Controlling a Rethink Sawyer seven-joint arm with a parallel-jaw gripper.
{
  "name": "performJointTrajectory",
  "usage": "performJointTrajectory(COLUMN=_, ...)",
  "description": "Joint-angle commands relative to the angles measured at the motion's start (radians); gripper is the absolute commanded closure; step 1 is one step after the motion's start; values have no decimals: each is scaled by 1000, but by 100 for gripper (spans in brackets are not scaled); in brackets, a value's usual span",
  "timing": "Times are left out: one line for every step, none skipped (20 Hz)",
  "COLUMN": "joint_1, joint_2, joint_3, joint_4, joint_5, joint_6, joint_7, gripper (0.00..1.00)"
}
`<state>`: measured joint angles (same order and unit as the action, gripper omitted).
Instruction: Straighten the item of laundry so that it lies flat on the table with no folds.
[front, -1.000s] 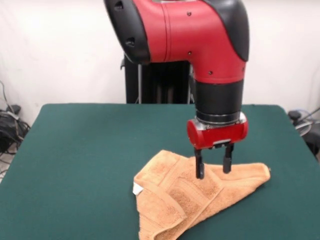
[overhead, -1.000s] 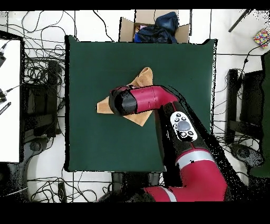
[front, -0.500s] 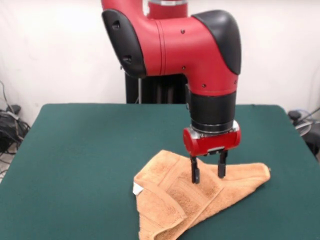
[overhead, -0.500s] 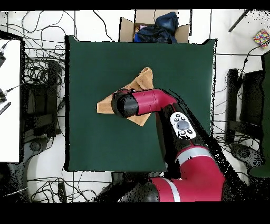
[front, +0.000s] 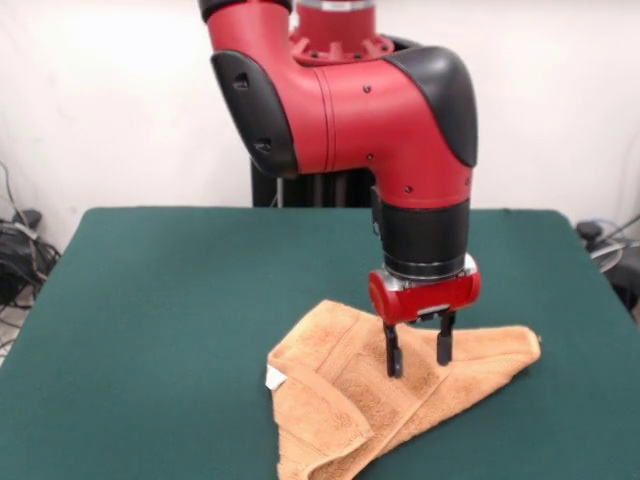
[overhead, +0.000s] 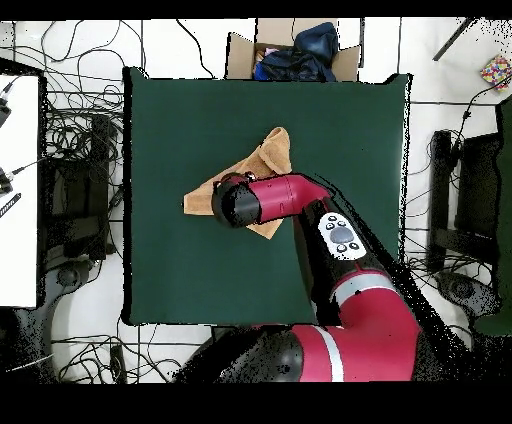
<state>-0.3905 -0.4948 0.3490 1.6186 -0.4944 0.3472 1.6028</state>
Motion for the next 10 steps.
performJointTrajectory(joint_1=23, joint_2=15, joint_3=-49, joint_4=34, joint_5=-46, joint_6=-24, joint_7=85, gripper=0)
performJointTrajectory(joint_1=26, joint_2=16, joint_3=-52, joint_4=41, joint_5=-48, joint_6=-31, joint_7=90, gripper=0)
performJointTrajectory(joint_1=30, joint_2=16, joint_3=-55, joint_4=48, joint_5=-50, joint_6=-37, joint_7=96, gripper=0)
performJointTrajectory(joint_1=36, joint_2=17, joint_3=-63, joint_4=59, joint_5=-52, joint_6=-51, joint_7=109, gripper=0)
performJointTrajectory(joint_1=42, joint_2=18, joint_3=-71, joint_4=71, joint_5=-53, joint_6=-68, joint_7=123, gripper=0)
performJointTrajectory(joint_1=47, joint_2=21, joint_3=-80, joint_4=80, joint_5=-55, joint_6=-83, joint_7=133, gripper=0)
performJointTrajectory(joint_1=52, joint_2=22, joint_3=-88, joint_4=89, joint_5=-55, joint_6=-96, joint_7=142, gripper=0)
performJointTrajectory(joint_1=60, joint_2=27, joint_3=-95, joint_4=93, joint_5=-53, joint_6=-106, joint_7=151, gripper=0)
performJointTrajectory(joint_1=67, joint_2=26, joint_3=-103, joint_4=98, joint_5=-52, joint_6=-115, joint_7=156, gripper=0)
performJointTrajectory(joint_1=75, joint_2=25, joint_3=-111, joint_4=101, joint_5=-47, joint_6=-119, joint_7=161, gripper=0)
